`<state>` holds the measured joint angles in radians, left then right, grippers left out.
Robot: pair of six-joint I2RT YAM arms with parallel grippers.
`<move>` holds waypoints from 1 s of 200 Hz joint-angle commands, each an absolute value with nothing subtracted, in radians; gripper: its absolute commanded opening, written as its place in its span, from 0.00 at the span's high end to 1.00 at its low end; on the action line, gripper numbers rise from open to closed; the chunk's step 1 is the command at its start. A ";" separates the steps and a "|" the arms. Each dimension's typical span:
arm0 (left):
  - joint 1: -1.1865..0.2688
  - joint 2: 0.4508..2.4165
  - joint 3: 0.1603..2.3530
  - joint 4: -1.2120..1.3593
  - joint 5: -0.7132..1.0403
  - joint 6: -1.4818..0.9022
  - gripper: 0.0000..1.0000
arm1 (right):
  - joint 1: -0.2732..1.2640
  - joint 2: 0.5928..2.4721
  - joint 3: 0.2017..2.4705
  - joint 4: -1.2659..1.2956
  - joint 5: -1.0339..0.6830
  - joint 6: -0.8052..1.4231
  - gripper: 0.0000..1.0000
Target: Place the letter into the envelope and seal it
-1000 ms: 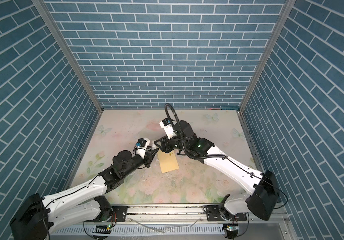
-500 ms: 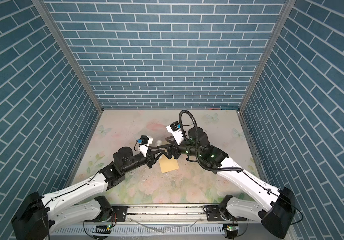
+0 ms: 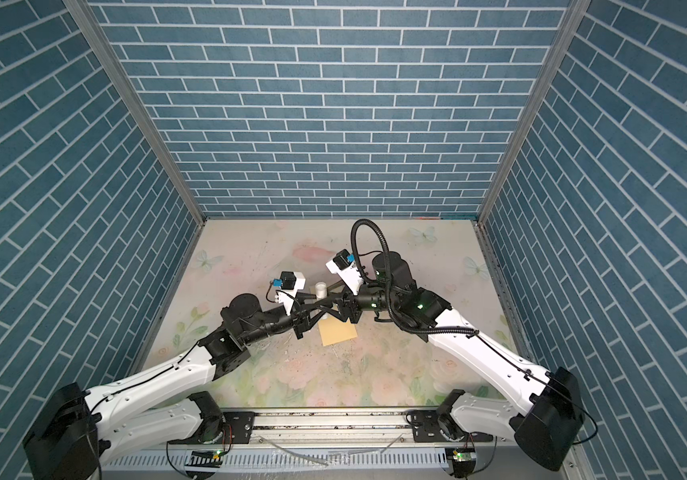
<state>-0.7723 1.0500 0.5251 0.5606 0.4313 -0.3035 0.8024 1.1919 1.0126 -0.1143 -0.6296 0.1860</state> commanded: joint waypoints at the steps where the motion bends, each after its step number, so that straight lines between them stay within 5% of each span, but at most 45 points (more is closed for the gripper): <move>1: -0.778 1.037 0.528 0.606 0.447 -0.292 1.00 | 0.808 1.217 1.042 -0.097 -0.672 0.182 0.60; 98: -0.778 1.026 0.516 0.594 0.382 -0.271 0.98 | 0.806 1.240 1.051 -0.079 -0.665 0.207 0.95; 153: -0.778 0.947 0.522 0.412 0.144 -0.197 0.17 | 0.782 1.232 1.189 -0.346 -0.235 0.148 1.00; 174: -0.778 0.896 0.522 0.330 0.042 -0.169 0.01 | 0.732 1.297 1.286 -0.498 -0.106 0.152 1.00; 200: -0.778 0.849 0.515 0.275 -0.035 -0.158 0.00 | 0.668 1.421 1.404 -0.663 0.018 0.150 1.00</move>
